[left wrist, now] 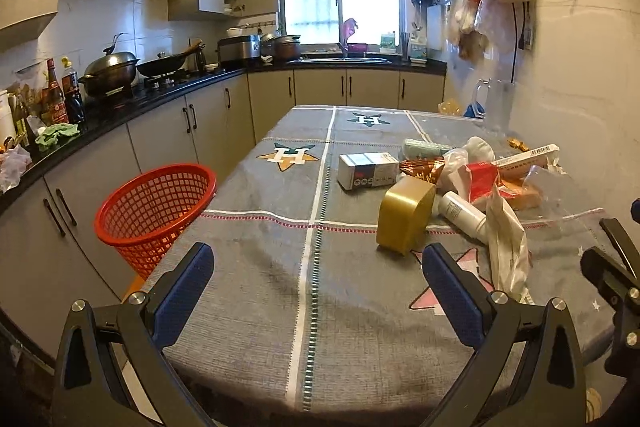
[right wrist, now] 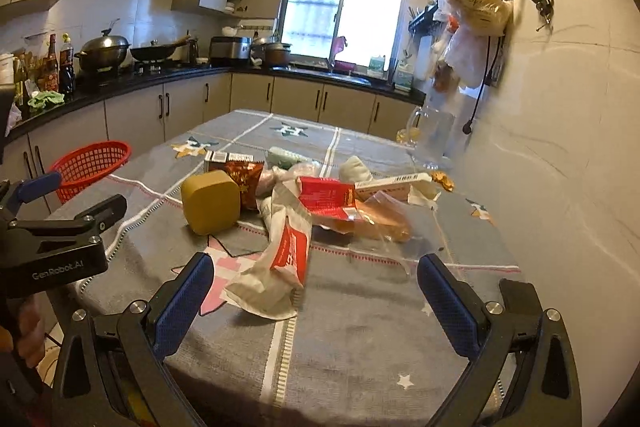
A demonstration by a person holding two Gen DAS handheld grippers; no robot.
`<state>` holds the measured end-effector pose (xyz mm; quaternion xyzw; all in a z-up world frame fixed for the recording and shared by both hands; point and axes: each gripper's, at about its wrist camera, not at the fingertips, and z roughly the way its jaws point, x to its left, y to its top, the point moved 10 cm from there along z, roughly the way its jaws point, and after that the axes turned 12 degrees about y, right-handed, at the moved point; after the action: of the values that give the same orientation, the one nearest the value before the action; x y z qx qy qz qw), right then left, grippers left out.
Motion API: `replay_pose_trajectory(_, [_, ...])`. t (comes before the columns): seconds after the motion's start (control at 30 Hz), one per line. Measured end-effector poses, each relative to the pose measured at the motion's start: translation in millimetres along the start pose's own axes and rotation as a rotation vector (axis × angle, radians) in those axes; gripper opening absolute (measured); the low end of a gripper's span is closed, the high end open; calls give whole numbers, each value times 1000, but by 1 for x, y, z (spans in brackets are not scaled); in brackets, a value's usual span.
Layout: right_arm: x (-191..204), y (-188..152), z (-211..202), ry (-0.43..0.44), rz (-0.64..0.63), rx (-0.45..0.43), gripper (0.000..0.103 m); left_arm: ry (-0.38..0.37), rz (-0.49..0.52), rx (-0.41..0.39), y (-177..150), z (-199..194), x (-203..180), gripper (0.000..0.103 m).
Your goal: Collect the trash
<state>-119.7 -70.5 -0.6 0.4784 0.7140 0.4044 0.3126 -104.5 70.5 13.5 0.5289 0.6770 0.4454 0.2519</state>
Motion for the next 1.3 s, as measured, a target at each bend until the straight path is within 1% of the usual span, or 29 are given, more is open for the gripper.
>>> replay_pose_trajectory(0.33, [-9,-7,6,1,43,26,103,-5,9,16,-3,3,-2,103])
replay_pose_trajectory(1.3, [-14,-14,11,11,72,62,103,-16,27,33,-11,8,-5,103])
